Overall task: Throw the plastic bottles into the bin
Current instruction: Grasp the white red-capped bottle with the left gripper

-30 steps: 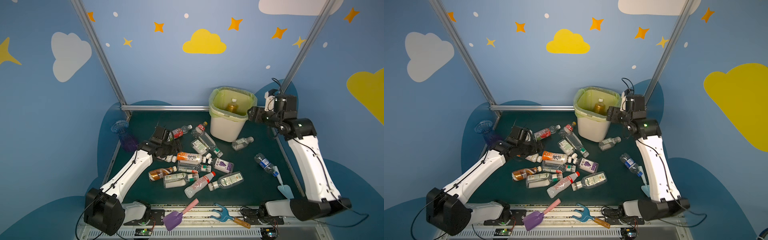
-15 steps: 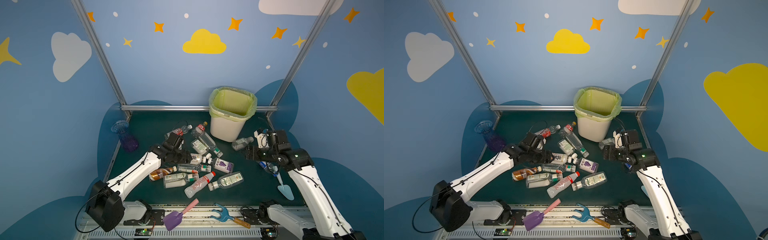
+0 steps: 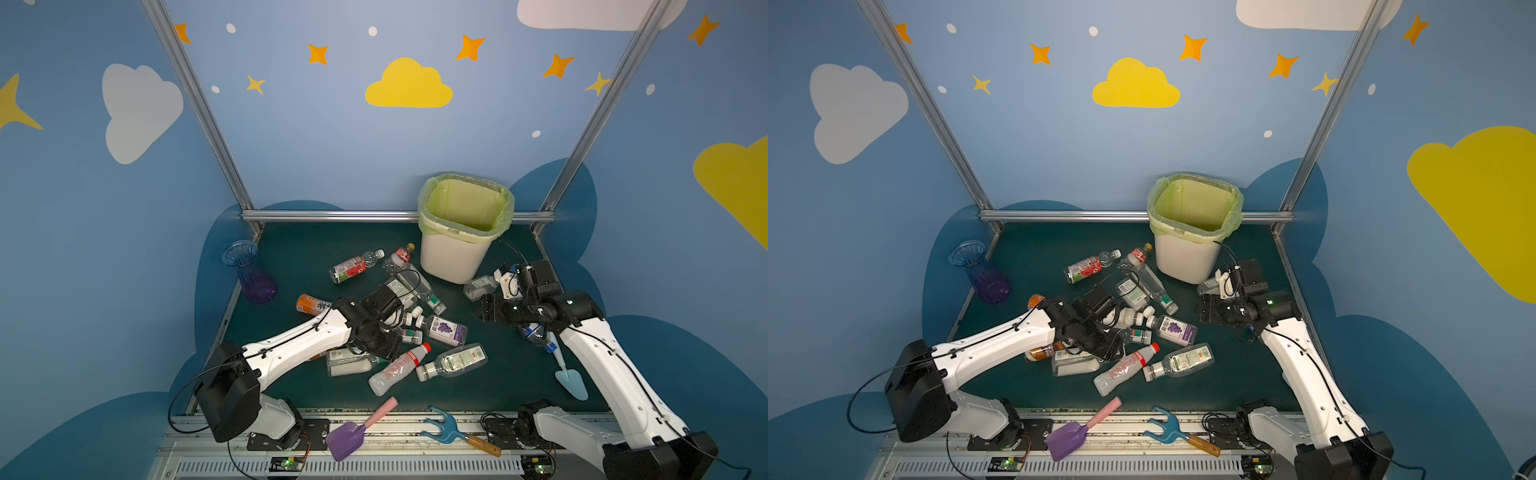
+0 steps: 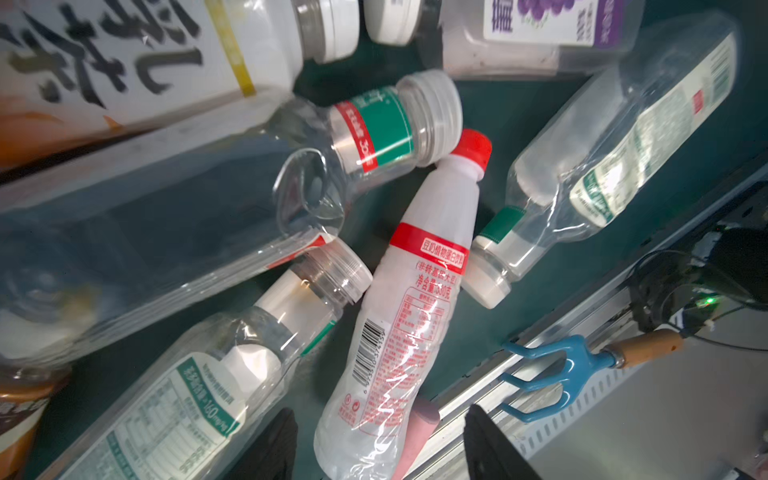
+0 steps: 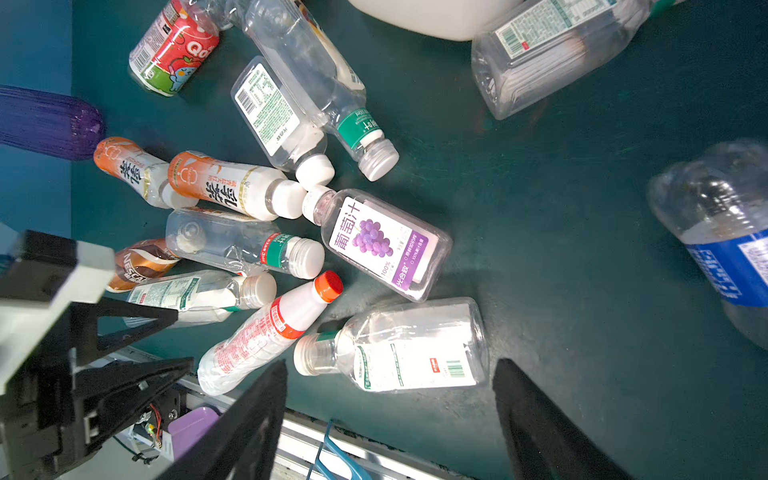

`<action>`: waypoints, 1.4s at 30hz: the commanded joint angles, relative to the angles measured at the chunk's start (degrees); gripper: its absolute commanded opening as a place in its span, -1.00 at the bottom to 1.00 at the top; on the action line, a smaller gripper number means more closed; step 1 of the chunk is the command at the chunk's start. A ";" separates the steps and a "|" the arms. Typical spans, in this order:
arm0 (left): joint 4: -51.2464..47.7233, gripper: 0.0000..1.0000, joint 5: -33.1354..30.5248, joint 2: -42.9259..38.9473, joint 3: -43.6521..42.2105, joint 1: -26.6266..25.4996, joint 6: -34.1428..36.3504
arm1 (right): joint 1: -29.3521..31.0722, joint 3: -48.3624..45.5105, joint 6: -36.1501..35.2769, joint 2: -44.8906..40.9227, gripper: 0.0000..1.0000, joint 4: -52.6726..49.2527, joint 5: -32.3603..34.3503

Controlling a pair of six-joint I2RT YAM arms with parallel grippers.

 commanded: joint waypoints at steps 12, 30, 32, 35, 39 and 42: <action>-2.61 -0.05 -1.19 6.03 3.11 -4.39 1.96 | 0.21 -1.26 2.05 -0.06 0.57 3.24 -3.55; -5.19 0.22 1.20 14.97 7.85 -4.62 5.85 | 0.21 -1.43 2.51 -2.49 0.58 1.92 -2.68; -5.85 0.25 0.99 16.08 8.63 -4.60 6.22 | 0.17 -1.61 2.57 -2.56 0.59 1.96 -2.59; -6.64 0.27 1.00 17.67 9.58 -4.70 6.88 | 0.20 -1.77 2.54 -2.62 0.60 1.92 -2.58; -6.77 0.27 1.50 19.18 10.16 -4.66 7.28 | 0.10 -1.96 2.58 -2.69 0.60 1.94 -2.47; -6.56 0.25 1.67 20.06 10.34 -4.84 7.46 | 0.12 -2.14 2.60 -2.72 0.60 1.77 -2.42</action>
